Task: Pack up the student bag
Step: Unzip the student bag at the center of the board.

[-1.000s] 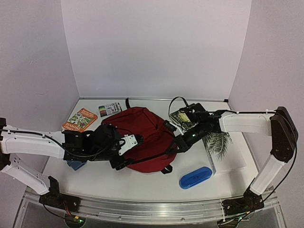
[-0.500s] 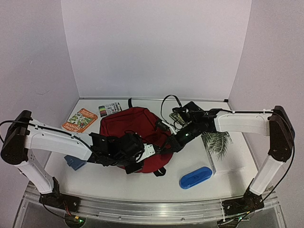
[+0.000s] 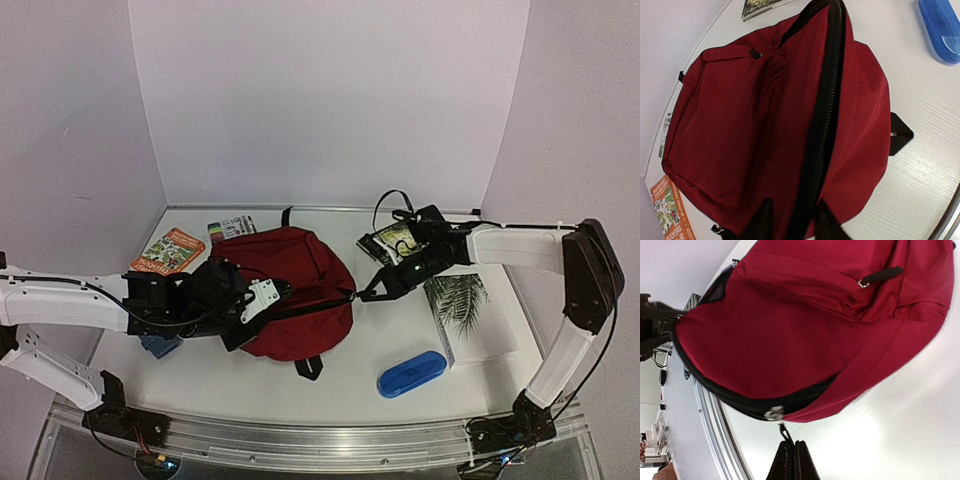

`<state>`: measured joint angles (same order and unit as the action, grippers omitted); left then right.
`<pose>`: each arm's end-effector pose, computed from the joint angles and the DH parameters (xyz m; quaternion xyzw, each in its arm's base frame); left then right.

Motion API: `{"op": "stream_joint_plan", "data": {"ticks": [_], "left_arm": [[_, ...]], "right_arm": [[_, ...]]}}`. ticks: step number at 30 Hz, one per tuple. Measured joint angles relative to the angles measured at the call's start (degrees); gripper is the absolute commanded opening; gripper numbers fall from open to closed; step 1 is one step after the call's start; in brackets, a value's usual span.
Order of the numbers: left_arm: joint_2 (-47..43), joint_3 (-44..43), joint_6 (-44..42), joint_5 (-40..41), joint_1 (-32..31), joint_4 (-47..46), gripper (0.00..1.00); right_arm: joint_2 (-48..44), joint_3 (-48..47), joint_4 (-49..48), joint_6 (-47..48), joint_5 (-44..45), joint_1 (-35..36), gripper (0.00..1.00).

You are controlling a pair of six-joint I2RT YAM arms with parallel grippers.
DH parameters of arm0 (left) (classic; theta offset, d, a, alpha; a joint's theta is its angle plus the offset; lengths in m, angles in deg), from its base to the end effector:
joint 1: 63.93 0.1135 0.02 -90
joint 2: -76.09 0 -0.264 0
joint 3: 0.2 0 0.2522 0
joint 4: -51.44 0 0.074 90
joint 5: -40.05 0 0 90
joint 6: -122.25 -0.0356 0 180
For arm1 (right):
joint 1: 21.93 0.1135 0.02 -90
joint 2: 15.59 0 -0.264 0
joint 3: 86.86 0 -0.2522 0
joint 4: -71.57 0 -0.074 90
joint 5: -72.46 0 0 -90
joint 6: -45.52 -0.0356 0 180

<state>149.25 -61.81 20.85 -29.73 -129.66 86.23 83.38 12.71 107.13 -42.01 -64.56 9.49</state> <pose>0.1200 -0.2363 0.2380 0.5187 0.7553 -0.0222 0.4001 0.2918 0.2088 0.2145 -0.3719 0.7987 0.4381 0.1788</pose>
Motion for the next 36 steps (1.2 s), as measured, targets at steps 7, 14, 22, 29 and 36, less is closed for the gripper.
{"op": "stream_joint_plan", "data": {"ticks": [7, 14, 22, 29, 36], "left_arm": [[-0.46, -1.81, 0.05, -1.6, -1.81, 3.46, 0.55], [9.44, -10.55, 0.31, -7.03, -3.24, 3.86, 0.69], [18.34, -13.77, 0.14, -9.65, -3.24, 3.08, 0.34], [19.4, -13.65, 1.97, -8.97, -3.22, 4.49, 0.0], [13.44, -9.76, 3.6, -8.61, -3.16, 3.96, 0.0]], "right_arm": [[1.1, -2.08, 0.55, -2.18, 0.06, 7.38, 0.0], [1.6, -4.48, 0.53, -3.89, -0.02, 10.73, 0.0], [2.29, -4.94, 0.55, -4.3, 0.02, 10.79, 0.0], [2.39, -4.94, 0.53, -3.66, 0.28, 10.28, 0.0], [8.56, -5.73, 0.44, 0.5, 0.68, 3.58, 0.0]]}}
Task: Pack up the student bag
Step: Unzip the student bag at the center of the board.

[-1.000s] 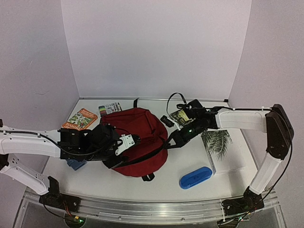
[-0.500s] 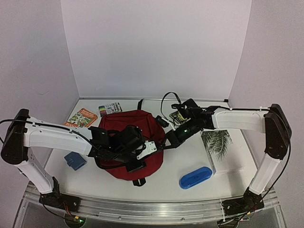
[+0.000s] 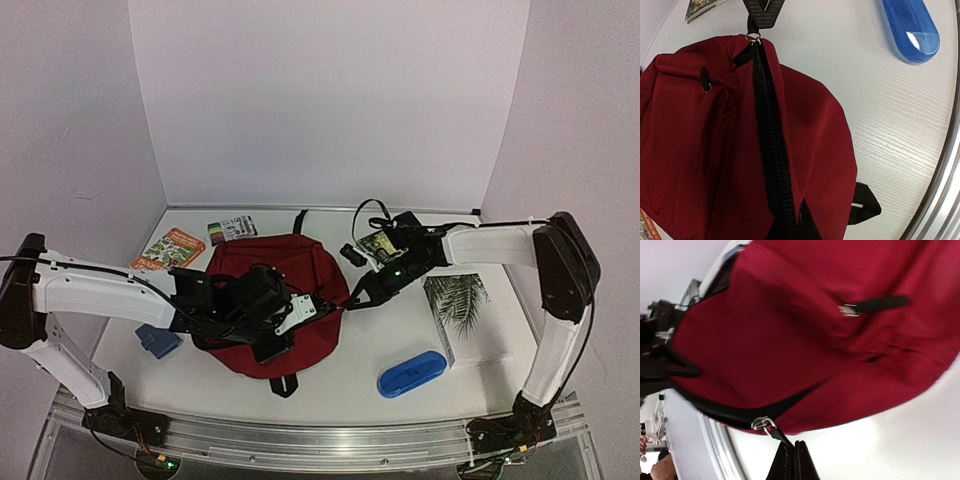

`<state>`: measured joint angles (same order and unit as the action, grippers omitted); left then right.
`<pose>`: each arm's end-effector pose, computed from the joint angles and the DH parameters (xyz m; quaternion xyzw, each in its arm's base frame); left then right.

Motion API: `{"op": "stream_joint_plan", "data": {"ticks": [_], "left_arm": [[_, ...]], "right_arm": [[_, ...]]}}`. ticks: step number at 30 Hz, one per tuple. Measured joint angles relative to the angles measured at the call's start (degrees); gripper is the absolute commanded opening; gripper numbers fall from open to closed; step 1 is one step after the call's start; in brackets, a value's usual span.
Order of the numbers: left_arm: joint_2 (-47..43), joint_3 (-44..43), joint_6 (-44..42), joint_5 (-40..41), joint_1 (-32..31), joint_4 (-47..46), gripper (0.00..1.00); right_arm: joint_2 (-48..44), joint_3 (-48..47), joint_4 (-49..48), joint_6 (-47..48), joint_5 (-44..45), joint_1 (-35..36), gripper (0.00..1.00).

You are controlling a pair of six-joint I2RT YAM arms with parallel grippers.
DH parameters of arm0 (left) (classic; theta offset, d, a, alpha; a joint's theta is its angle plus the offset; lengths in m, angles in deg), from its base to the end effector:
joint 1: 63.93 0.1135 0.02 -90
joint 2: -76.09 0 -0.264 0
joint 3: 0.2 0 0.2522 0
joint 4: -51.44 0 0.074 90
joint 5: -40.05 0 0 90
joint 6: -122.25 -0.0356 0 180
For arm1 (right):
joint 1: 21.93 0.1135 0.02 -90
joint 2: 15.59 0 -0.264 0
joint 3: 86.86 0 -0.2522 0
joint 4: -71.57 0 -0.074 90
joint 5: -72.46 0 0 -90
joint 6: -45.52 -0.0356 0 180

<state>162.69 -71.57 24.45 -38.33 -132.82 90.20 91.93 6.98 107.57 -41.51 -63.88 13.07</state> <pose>0.1189 -0.2882 0.2227 0.5624 0.7615 -0.0734 0.3138 0.3027 0.2434 0.1904 -0.3916 0.7983 0.4342 0.1441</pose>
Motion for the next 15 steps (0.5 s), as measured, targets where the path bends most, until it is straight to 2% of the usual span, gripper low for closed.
{"op": "stream_joint_plan", "data": {"ticks": [6, 15], "left_arm": [[-3.66, 2.59, 0.37, 0.13, 0.36, -0.61, 0.0], [-4.47, 4.01, 0.01, 0.95, 0.95, -0.79, 0.0]], "right_arm": [[8.78, -5.16, 0.05, 2.1, -0.28, -3.32, 0.0], [14.22, -13.67, 1.93, 2.63, 0.94, -3.82, 0.0]]}}
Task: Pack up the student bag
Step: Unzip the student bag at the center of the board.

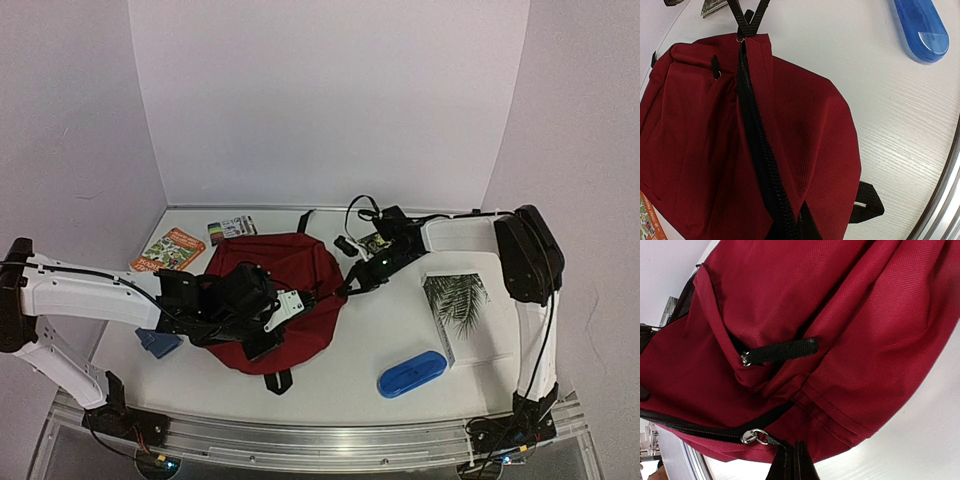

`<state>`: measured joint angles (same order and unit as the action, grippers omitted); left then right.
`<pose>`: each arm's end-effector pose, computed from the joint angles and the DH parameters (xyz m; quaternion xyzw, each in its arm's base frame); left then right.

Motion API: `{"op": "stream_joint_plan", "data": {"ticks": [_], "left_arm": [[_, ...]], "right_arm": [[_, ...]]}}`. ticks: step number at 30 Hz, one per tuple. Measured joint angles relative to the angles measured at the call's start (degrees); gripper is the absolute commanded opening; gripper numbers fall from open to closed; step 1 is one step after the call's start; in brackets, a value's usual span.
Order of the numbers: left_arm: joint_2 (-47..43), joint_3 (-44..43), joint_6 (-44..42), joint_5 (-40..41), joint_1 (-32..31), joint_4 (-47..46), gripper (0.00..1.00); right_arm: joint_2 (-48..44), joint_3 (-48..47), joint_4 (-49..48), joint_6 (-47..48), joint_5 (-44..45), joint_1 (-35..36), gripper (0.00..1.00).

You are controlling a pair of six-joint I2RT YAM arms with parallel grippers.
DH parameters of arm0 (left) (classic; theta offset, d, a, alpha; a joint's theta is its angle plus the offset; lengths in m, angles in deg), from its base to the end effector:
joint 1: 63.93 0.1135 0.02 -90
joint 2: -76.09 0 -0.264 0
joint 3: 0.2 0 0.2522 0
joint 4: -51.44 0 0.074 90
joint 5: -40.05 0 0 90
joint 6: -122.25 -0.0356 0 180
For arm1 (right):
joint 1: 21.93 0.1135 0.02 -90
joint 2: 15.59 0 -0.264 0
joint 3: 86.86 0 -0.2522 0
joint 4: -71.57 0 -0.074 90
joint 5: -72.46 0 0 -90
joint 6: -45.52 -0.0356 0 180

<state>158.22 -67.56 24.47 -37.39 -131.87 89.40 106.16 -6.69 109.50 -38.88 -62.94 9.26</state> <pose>0.1174 -0.2692 0.2242 0.5505 0.7651 -0.0695 0.3268 0.3655 0.2509 0.1582 -0.3763 0.8136 0.4165 0.1515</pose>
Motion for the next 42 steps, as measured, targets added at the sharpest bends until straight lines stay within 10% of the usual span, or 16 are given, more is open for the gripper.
{"op": "stream_joint_plan", "data": {"ticks": [4, 9, 16, 23, 42], "left_arm": [[0.0, 0.0, -0.28, 0.77, 0.37, -0.23, 0.01], [-3.37, 1.94, -0.15, 0.83, 0.1, 1.11, 0.5], [-4.55, 2.28, 0.74, 1.59, -1.11, 2.81, 0.77], [6.37, -7.07, 2.09, 1.23, -0.88, 0.8, 0.81], [15.21, -11.79, 6.46, -8.6, 0.68, -1.15, 0.77]], "right_arm": [[1.22, -2.21, 0.74, -0.02, 0.31, -0.28, 0.0], [0.1, -0.15, -0.09, 0.18, -0.17, -1.75, 0.0], [-7.83, 7.9, -0.62, -2.05, -0.55, -5.42, 0.0], [-11.6, 8.95, -0.96, -3.82, -2.83, 4.81, 0.0], [-12.84, 15.46, -0.88, -6.15, -5.03, 5.25, 0.0]]}}
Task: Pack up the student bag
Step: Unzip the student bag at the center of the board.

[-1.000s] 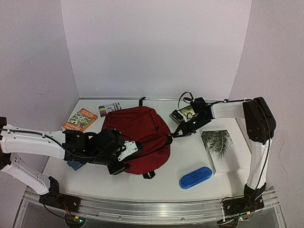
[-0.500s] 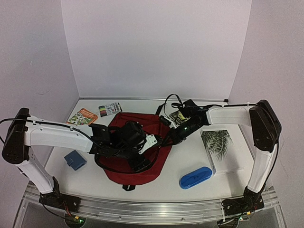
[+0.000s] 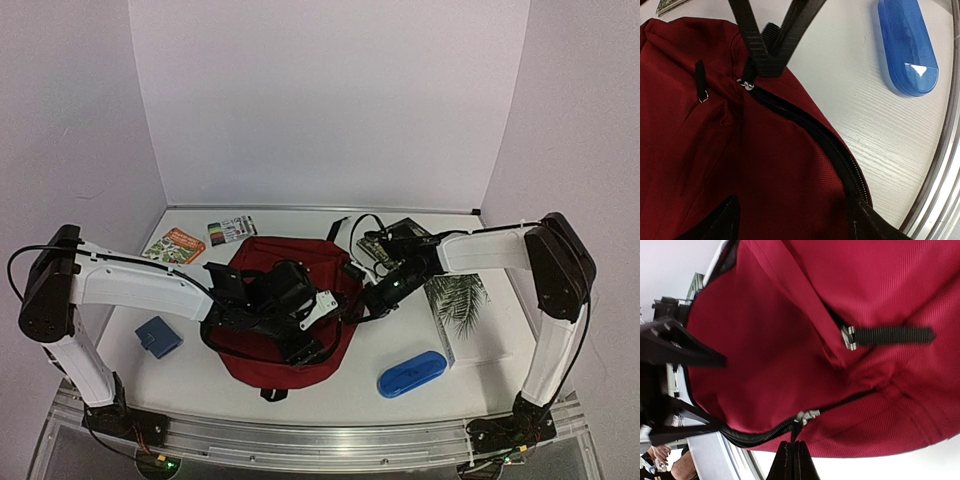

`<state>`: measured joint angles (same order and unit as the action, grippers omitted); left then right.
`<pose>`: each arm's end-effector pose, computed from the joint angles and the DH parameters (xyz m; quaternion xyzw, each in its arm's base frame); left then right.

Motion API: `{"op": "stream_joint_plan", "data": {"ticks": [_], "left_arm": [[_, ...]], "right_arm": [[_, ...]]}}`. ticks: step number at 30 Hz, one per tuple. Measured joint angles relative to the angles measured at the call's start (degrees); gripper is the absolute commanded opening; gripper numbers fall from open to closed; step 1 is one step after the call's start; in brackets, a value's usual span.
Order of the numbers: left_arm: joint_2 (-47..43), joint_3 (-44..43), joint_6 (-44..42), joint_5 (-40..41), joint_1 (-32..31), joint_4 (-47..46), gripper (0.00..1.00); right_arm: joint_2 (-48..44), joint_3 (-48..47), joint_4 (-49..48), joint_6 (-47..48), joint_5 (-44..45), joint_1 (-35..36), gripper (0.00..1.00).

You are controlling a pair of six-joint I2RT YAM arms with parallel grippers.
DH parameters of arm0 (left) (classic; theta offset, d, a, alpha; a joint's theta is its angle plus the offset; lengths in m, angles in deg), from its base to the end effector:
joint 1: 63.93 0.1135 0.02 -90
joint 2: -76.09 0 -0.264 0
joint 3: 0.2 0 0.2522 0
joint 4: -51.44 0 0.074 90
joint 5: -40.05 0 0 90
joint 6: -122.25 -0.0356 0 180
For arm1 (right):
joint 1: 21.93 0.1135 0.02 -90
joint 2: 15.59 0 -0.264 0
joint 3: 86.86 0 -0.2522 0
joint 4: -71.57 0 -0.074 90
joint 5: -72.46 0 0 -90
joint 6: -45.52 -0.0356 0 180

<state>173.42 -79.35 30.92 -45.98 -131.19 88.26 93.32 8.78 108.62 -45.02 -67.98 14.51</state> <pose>0.1399 -0.3275 0.2069 0.5284 0.7933 -0.1358 0.2701 0.2902 0.2484 0.1734 -0.3697 0.8021 0.4621 0.0795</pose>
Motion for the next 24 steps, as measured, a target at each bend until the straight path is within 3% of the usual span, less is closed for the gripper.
{"op": "stream_joint_plan", "data": {"ticks": [9, 14, 18, 24], "left_arm": [[-3.93, -0.05, 1.71, -3.05, 0.13, 1.21, 0.9], [0.9, -3.54, 2.66, -4.65, -0.88, 3.69, 0.83], [6.07, -6.18, 2.77, -4.38, -1.51, 5.32, 0.63], [8.51, -7.05, 2.5, -3.36, -1.57, 8.84, 0.09]], "right_arm": [[0.0, 3.56, 0.24, 3.01, 1.31, 0.0, 0.0], [0.02, 3.9, 0.12, 3.78, 1.33, 0.0, 0.0], [0.02, 4.21, 0.24, 4.36, 1.48, 0.0, 0.0], [0.02, 4.41, 0.97, 6.22, 4.69, 0.0, 0.0]]}}
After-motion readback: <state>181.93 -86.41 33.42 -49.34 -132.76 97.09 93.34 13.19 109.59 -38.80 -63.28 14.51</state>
